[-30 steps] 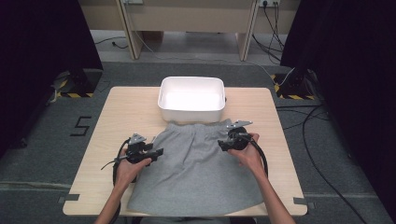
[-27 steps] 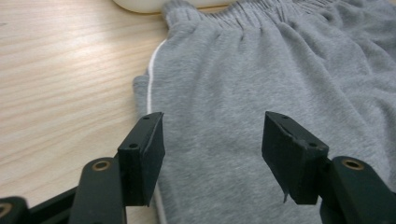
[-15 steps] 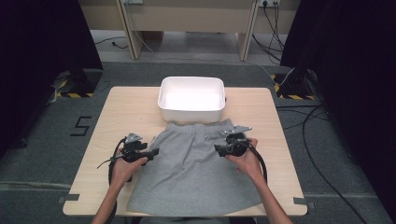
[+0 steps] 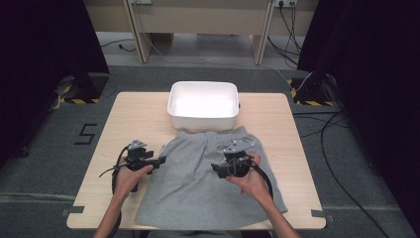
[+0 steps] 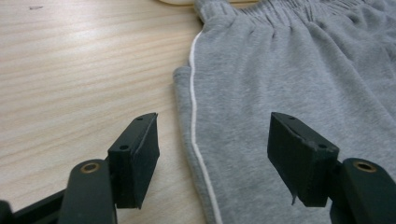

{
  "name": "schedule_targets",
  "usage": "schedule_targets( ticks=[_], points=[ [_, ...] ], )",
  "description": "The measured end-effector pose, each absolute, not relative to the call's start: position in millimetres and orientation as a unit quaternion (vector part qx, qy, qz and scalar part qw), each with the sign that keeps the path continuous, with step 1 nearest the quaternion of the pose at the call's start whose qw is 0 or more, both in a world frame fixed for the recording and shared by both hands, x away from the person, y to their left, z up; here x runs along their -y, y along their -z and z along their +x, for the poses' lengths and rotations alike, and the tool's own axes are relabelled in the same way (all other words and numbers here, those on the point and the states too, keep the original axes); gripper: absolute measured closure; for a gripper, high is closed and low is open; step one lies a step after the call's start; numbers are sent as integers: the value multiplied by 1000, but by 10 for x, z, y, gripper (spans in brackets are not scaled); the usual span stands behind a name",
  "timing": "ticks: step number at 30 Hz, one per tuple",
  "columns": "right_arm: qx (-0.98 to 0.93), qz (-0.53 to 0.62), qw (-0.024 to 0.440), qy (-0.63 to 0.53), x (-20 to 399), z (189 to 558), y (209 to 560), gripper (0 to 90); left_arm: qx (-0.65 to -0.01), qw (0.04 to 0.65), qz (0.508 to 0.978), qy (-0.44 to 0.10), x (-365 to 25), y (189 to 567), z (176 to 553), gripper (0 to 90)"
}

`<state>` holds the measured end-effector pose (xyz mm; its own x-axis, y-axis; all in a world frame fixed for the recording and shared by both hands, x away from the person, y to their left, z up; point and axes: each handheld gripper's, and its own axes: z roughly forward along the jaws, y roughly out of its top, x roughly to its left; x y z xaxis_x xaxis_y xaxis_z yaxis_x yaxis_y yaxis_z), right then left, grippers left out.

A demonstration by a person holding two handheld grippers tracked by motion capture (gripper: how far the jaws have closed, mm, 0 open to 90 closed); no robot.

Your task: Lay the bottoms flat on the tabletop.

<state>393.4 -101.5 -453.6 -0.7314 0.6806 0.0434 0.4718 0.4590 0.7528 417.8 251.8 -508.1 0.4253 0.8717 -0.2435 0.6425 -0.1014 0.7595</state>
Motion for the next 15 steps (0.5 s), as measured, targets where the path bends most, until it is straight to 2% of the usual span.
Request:
schedule_targets(
  ticks=[15],
  points=[
    [-856,287,111,-416,644,3601,4535,330,-532,423,721,-137,-2543,5060,4257,246]
  ],
)
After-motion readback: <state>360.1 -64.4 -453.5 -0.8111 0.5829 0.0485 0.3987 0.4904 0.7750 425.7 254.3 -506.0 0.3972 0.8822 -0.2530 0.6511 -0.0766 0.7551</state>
